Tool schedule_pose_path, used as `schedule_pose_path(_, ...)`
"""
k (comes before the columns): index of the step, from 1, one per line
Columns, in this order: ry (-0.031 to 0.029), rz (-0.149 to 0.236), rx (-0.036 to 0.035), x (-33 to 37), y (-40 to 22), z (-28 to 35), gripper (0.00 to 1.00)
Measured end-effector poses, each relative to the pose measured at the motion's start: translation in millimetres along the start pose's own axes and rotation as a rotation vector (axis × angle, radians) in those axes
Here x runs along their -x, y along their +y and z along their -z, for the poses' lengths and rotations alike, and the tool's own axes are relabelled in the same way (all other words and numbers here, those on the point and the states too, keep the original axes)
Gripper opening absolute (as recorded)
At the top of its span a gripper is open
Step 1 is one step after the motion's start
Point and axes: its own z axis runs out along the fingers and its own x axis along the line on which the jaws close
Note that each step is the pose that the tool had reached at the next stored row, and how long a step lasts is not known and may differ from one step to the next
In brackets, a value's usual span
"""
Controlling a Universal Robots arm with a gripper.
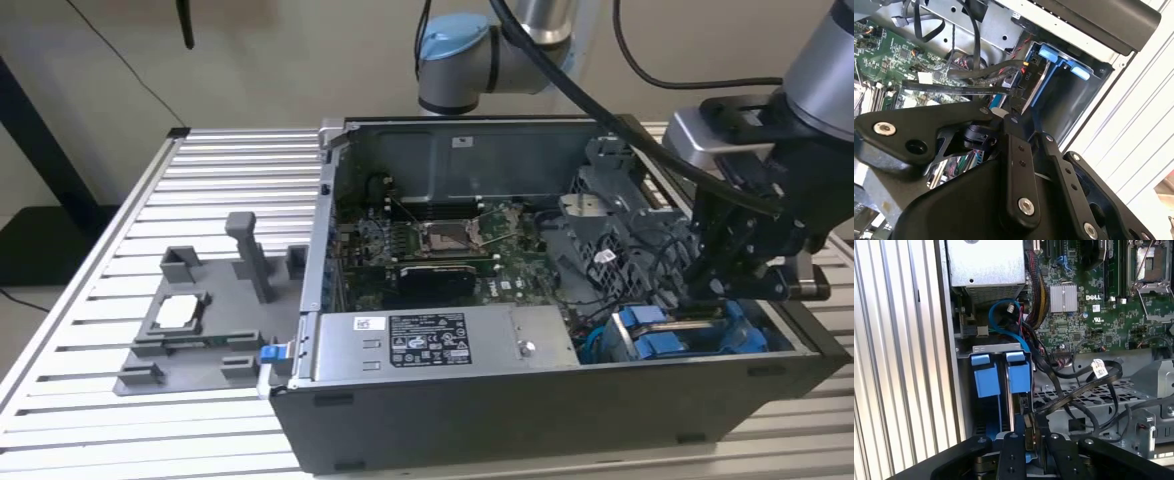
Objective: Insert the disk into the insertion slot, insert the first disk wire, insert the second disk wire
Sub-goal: 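Insert the second disk wire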
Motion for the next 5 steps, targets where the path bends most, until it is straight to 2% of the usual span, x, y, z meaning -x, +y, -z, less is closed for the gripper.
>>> schedule_pose_path(5, 0.0023, 0.0, -0.0002, 0.0, 0.0, 0.1, 0.24)
